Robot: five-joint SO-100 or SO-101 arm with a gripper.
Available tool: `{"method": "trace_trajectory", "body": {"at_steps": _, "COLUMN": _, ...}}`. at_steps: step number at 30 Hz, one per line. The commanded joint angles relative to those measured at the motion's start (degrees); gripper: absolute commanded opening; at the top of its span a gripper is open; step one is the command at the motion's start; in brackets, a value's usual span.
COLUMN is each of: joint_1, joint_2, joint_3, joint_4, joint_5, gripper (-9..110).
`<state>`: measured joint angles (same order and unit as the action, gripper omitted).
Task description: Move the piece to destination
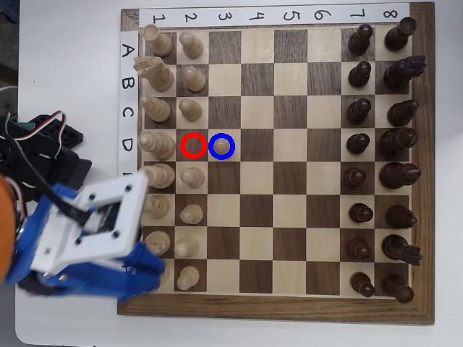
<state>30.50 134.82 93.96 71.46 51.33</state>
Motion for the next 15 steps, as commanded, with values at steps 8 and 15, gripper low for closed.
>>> {"method": "trace_trajectory", "body": {"at_steps": 8, "joint_1": 18.72, "joint_2": 18.81, "joint_3": 20.48, "joint_4": -18.11, "joint_5": -21.36, "gripper": 3}}
{"method": "trace_trajectory", "body": {"at_steps": 15, "joint_1": 25.31, "joint_2": 25.22, "joint_3": 30.32, "joint_4": -20.83, "joint_5": -26.63, "gripper": 3}}
